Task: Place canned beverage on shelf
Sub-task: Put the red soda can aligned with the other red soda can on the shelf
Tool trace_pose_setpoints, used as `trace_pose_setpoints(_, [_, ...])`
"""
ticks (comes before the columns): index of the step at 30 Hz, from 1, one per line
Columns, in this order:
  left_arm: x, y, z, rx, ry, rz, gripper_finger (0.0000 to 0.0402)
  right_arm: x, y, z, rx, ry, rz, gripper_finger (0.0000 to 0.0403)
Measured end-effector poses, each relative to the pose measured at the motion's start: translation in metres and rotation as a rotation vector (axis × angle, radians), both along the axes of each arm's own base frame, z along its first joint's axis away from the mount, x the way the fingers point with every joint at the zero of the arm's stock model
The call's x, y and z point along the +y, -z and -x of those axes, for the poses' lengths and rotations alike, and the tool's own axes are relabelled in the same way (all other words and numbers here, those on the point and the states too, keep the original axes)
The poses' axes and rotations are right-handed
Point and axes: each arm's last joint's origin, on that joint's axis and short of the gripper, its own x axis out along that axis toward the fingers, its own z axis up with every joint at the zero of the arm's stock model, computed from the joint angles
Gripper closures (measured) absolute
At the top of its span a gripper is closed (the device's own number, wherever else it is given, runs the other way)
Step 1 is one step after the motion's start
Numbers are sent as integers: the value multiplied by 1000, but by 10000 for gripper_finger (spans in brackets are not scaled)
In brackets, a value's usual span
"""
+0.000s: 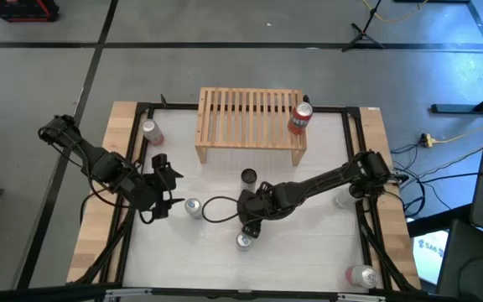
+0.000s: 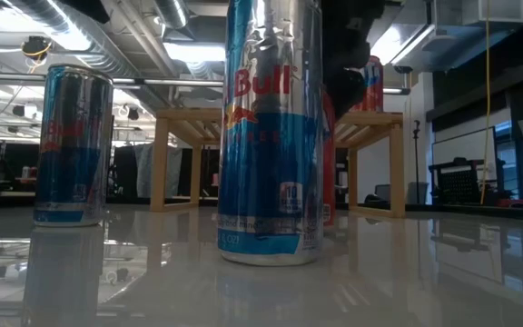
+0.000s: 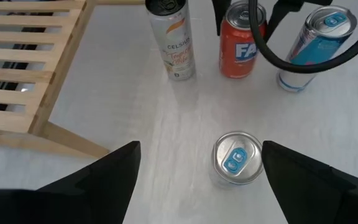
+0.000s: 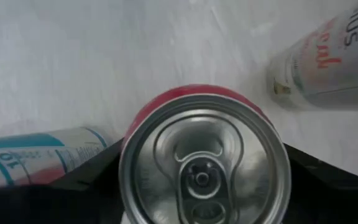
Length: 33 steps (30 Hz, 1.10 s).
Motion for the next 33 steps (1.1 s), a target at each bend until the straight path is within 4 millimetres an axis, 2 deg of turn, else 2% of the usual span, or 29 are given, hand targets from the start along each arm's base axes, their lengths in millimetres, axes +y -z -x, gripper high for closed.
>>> trace_pose_setpoints(4, [0, 0, 0, 1, 3, -3, 77, -4, -3, 1, 1, 8, 5, 127])
trace_pose_setpoints(7, [0, 0, 0, 1, 3, -2, 77, -5, -17, 5, -3, 6, 11, 127])
trace_pose_setpoints(14, [0, 0, 0, 1, 4, -3, 77, -11, -96, 28, -94, -42, -54, 127])
trace_pose_setpoints(18, [0, 0, 0, 1, 4, -3, 77, -19, -139, 55, -104, -43, -58, 127])
trace_pose_setpoints(21, [0, 0, 0, 2, 4, -3, 77, -34, -164, 78, -92, -8, -20, 127])
trace_pose_setpoints(28, [0, 0, 0, 0, 4, -2, 77, -78, -188, 117, -43, 130, 135, 127])
trace_pose_setpoints(33, [0, 0, 0, 0, 4, -2, 77, -110, -191, 127, 35, 147, 189, 127])
